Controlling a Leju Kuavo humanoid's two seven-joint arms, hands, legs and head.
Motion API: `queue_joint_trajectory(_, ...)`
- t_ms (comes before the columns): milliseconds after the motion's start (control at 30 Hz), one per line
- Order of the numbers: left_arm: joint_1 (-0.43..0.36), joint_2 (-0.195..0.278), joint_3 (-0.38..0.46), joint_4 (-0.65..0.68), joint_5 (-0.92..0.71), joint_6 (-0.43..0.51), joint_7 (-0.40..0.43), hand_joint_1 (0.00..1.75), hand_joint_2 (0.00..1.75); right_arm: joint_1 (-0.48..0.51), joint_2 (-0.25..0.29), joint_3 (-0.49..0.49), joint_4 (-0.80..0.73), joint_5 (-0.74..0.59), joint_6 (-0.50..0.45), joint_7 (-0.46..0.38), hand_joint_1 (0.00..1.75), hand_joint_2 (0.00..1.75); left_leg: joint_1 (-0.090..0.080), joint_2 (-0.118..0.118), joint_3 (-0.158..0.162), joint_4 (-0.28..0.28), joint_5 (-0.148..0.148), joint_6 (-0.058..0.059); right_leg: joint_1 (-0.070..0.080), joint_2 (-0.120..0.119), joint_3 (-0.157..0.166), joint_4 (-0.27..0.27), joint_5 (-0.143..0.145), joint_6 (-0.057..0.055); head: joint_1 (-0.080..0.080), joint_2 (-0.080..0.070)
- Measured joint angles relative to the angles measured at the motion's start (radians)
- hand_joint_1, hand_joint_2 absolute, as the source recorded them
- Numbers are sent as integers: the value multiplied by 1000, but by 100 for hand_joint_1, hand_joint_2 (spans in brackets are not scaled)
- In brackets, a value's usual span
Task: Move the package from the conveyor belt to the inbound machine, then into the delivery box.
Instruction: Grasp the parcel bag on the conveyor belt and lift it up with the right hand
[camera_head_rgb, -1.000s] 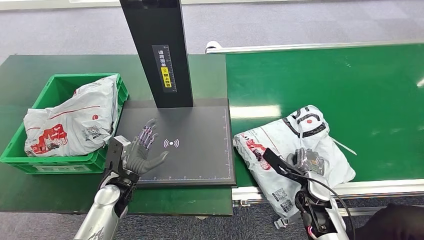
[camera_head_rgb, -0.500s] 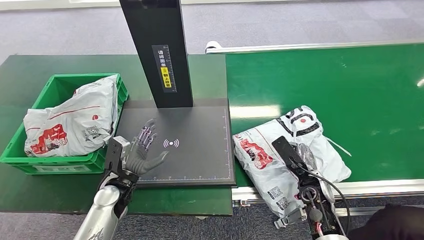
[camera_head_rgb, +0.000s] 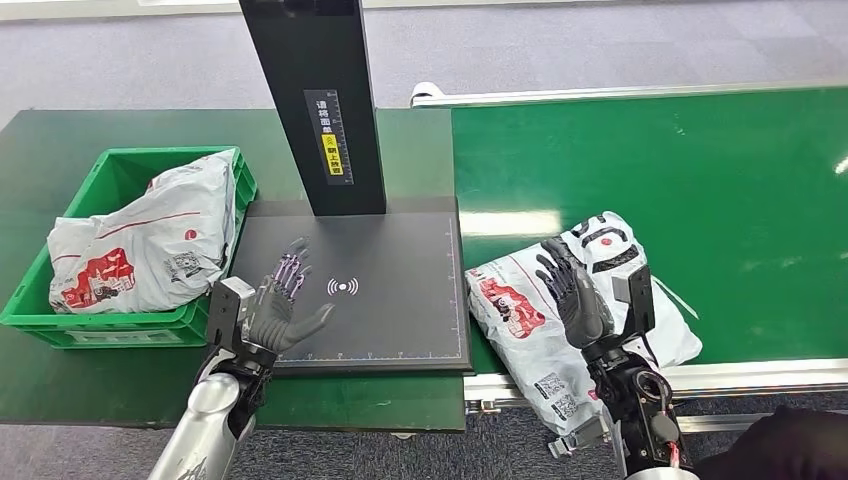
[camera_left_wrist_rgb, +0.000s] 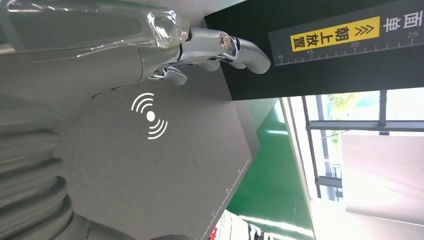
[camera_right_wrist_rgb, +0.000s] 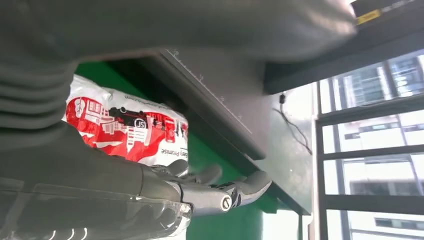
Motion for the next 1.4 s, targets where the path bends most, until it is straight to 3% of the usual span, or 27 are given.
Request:
queue_joint_trajectory(133, 7, 2, 1, -1, 0, 5, 0, 0, 175, 1, -5, 40, -13, 90, -172, 1, 0, 175, 0, 0, 0, 0, 0, 0, 0, 0, 0, 0, 0, 0, 0, 0)
queue_joint_trajectory(267, 21, 4, 8, -13, 0, 5, 14, 0, 175, 8, -17, 100, -44, 251, -351, 54, 0, 175, 0, 0, 0, 0, 0, 0, 0, 0, 0, 0, 0, 0, 0, 0)
queue_joint_trajectory(533, 27, 6, 14, -31, -6, 4, 40, 0, 175, 29, -45, 178, -95, 483, -489, 179, 0, 175, 0, 0, 0, 0, 0, 0, 0, 0, -1, 0, 0, 0, 0, 0)
queue_joint_trajectory(833, 26, 6, 17, -34, -8, 0, 52, 0, 175, 34, -67, 215, -95, 612, -522, 262, 0, 175, 0, 0, 0, 0, 0, 0, 0, 0, -1, 0, 0, 0, 0, 0)
queue_joint_trajectory(1267, 26, 5, 17, -34, -10, -1, 53, 0, 175, 38, -75, 225, -95, 622, -524, 269, 0, 175, 0, 0, 0, 0, 0, 0, 0, 0, 0, 0, 0, 0, 0, 0)
queue_joint_trajectory(1400, 25, 5, 18, -34, -10, -3, 59, 0, 175, 37, -76, 225, -89, 670, -516, 316, 0, 175, 0, 0, 0, 0, 0, 0, 0, 0, -1, 0, 0, 0, 0, 0)
